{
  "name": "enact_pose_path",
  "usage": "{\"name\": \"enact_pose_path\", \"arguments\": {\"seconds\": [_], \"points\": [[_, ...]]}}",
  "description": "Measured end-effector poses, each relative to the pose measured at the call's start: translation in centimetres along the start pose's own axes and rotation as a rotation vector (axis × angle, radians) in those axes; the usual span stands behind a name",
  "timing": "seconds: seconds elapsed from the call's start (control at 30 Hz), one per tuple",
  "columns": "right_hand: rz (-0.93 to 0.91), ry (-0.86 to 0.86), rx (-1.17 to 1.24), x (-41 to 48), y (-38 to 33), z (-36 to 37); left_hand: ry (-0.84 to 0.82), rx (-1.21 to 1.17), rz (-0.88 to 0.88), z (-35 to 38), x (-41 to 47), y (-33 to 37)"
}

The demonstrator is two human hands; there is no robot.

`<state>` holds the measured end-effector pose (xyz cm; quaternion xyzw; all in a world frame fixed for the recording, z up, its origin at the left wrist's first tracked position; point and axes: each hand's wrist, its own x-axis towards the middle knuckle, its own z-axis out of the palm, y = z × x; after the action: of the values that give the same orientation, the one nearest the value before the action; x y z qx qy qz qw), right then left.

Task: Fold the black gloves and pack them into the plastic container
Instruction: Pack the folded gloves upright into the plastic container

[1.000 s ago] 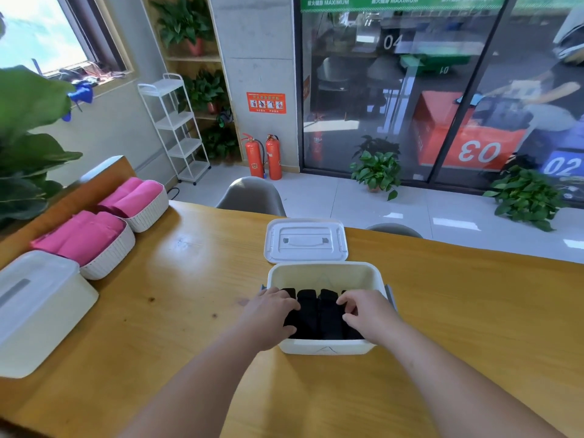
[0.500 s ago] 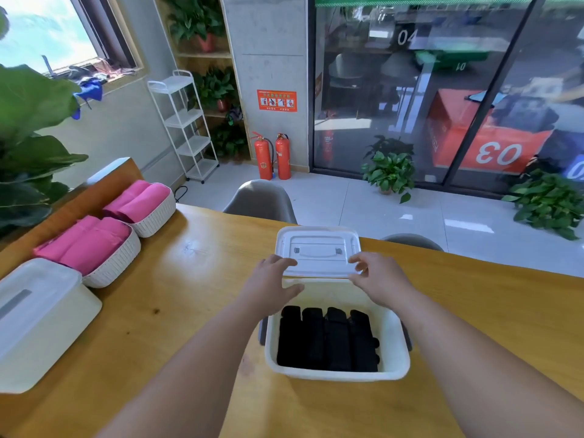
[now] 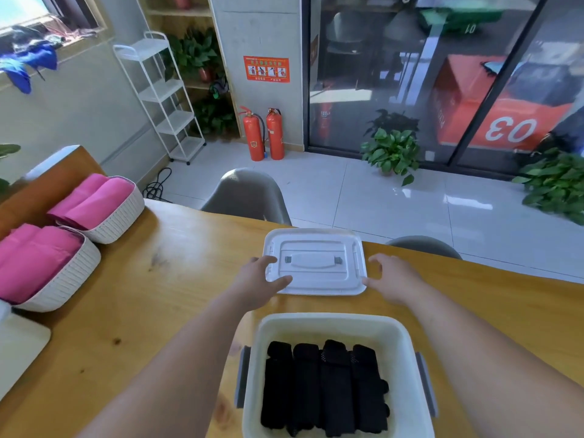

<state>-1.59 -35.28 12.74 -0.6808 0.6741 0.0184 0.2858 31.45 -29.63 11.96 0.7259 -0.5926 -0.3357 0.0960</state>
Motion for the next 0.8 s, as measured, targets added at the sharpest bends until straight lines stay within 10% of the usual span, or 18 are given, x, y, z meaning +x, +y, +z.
{"name": "enact_pose_path", "arguments": {"seconds": [0.8], "points": [[0.183, 0.194, 0.383, 3.2, 1.5, 1.6, 0.078, -0.593, -0.268, 0.7, 4.3, -1.8]]}}
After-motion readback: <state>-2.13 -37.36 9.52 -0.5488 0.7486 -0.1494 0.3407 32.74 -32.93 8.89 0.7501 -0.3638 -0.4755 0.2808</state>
